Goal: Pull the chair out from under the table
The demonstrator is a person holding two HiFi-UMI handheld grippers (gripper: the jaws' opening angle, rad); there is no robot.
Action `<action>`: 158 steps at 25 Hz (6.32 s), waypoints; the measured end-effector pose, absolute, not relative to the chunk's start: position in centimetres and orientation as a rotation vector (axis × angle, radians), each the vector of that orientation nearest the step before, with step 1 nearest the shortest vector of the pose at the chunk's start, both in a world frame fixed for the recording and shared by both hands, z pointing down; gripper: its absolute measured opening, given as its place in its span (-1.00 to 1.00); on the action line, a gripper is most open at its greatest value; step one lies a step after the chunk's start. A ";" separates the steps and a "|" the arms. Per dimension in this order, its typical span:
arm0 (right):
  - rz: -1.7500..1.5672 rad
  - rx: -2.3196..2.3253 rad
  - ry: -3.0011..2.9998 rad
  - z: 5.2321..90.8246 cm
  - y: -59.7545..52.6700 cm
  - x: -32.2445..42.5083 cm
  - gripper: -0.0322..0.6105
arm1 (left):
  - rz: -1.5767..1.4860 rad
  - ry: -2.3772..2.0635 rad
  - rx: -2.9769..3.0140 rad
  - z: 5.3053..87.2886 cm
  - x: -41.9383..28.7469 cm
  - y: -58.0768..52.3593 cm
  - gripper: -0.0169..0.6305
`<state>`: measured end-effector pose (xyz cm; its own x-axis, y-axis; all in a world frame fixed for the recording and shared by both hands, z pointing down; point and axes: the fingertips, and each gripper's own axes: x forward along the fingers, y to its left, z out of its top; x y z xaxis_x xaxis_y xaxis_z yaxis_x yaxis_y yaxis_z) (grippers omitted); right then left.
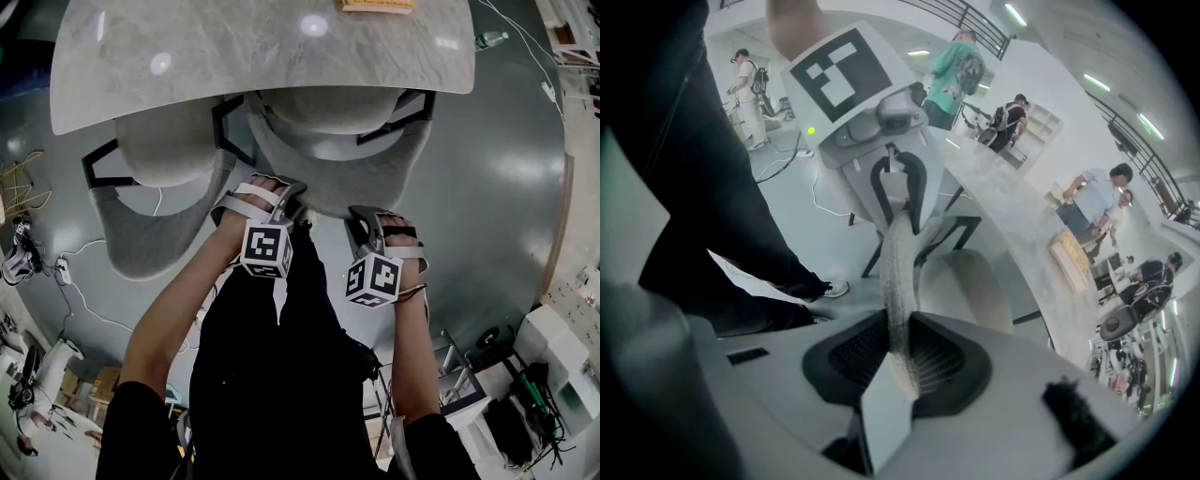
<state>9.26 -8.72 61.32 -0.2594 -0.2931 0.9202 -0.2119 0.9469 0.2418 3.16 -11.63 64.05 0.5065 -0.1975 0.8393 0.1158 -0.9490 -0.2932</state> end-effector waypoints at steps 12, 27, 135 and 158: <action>-0.072 0.360 -1.844 61.5 -7.2 9.1 -0.65 | -1.421 0.057 -2.446 64.2 2.9 -10.0 -0.64; -0.062 0.317 -1.846 60.8 -3.3 8.9 -0.65 | -1.426 0.036 -2.474 63.6 2.7 -5.6 -0.65; -0.035 0.232 -1.809 61.0 11.2 7.5 -0.67 | -1.453 0.048 -2.503 63.8 1.3 8.8 -0.64; -0.026 0.275 -1.800 61.1 13.9 6.5 -0.67 | -1.423 0.038 -2.500 63.8 0.4 11.3 -0.64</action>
<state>6.55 13.92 61.06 -0.2192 -0.2001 0.9549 -0.1724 0.9713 0.1640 0.41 11.29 63.79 0.5191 -0.1521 0.8411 0.1064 -0.9649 -0.2402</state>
